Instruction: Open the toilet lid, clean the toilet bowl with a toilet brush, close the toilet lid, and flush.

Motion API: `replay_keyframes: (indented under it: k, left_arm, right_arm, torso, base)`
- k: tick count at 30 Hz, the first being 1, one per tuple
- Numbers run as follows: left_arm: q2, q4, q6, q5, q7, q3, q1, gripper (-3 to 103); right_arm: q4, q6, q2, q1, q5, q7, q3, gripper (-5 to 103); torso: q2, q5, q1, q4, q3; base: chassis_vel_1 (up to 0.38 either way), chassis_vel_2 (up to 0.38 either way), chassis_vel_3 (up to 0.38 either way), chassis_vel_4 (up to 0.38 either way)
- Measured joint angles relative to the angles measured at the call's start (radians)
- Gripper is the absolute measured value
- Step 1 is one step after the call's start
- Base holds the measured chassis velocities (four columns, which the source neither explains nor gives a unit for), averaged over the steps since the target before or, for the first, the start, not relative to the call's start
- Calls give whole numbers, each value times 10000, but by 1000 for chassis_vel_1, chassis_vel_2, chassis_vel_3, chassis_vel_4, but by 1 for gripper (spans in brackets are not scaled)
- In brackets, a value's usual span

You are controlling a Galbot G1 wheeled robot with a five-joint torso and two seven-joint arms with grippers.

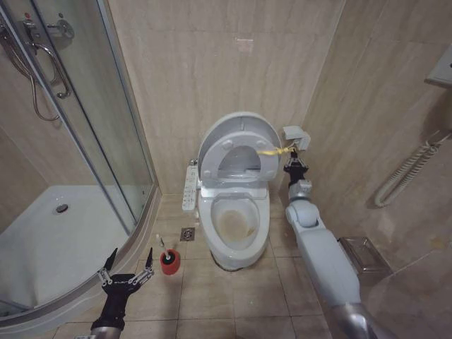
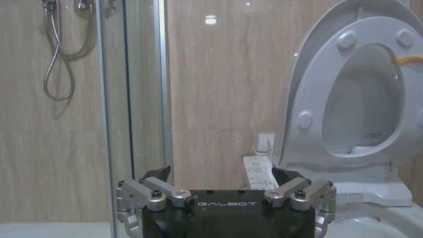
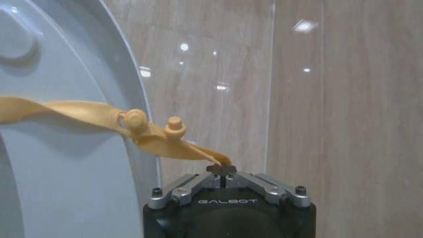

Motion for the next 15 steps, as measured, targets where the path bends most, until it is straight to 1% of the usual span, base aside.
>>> replay_keyframes:
  k: [5, 9, 15]
  left_arm:
    - [0, 0, 0, 0, 0, 0, 0, 100]
    - [0, 0, 0, 0, 0, 0, 0, 100]
    - [0, 0, 0, 0, 0, 0, 0, 100]
  right_arm:
    - [-459, -26, 9, 498, 88, 28, -255, 0]
    - [-1064, -79, 181, 1230, 123, 79, -633, 0]
    - [-1713, -106, 398, 2059, 116, 120, -944, 0]
  torso:
    - [-2, 1, 0, -3, 0]
    - [-2, 3, 0, -9, 1]
    - [-3, 3, 1, -9, 2]
  base:
    - [0, 0, 0, 0]
    - [0, 0, 0, 0]
    - [0, 0, 0, 0]
